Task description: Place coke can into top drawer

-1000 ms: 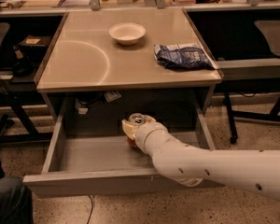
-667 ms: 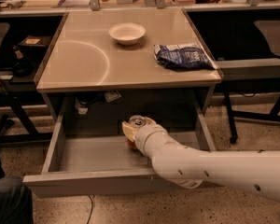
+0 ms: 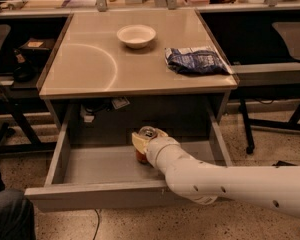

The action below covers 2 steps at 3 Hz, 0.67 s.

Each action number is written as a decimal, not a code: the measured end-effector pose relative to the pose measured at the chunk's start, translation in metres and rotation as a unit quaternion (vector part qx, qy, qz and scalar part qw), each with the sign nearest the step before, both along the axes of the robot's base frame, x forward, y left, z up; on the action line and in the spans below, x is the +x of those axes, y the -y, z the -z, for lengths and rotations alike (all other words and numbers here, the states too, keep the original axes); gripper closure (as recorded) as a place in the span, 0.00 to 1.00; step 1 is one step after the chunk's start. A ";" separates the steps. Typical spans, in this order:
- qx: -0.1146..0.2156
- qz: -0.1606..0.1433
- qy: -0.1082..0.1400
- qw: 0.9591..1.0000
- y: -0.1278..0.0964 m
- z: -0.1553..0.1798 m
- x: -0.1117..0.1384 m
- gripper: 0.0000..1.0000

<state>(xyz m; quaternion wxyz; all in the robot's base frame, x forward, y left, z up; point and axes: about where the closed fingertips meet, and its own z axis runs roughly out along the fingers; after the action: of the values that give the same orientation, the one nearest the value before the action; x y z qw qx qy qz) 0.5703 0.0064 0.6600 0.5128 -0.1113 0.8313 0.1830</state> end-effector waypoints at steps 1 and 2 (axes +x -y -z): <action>0.000 0.000 0.000 1.000 0.000 0.000 0.000 0.81; 0.000 0.000 0.000 1.000 0.000 0.000 0.000 0.58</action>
Offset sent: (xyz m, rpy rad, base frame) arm 0.0000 0.0000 0.0000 0.0001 0.0000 0.0000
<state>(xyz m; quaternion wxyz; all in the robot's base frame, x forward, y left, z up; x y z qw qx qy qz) 0.5703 0.0064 0.6600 0.5128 -0.1113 0.8313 0.1831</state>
